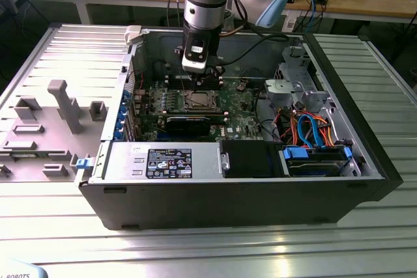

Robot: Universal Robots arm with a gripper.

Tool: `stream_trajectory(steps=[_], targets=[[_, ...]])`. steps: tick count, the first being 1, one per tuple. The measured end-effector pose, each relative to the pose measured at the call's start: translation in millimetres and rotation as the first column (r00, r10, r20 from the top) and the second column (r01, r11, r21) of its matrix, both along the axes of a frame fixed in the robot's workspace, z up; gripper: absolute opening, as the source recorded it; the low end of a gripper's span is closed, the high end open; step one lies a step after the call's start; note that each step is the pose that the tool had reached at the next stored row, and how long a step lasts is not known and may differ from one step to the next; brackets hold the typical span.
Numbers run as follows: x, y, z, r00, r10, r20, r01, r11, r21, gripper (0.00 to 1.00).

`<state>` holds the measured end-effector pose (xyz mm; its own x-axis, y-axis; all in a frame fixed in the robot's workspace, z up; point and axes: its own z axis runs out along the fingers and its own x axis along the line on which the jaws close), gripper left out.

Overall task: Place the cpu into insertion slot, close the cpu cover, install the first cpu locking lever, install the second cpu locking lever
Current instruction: 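Install the first cpu locking lever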

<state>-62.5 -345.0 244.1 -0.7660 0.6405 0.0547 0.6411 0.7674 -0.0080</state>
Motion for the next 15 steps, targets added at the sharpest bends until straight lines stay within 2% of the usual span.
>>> stream_trajectory(steps=[15], targets=[[0.0, 0.0, 0.0, 0.9983, 0.058, 0.0000, -0.058, 0.9983, 0.0000, 0.11]])
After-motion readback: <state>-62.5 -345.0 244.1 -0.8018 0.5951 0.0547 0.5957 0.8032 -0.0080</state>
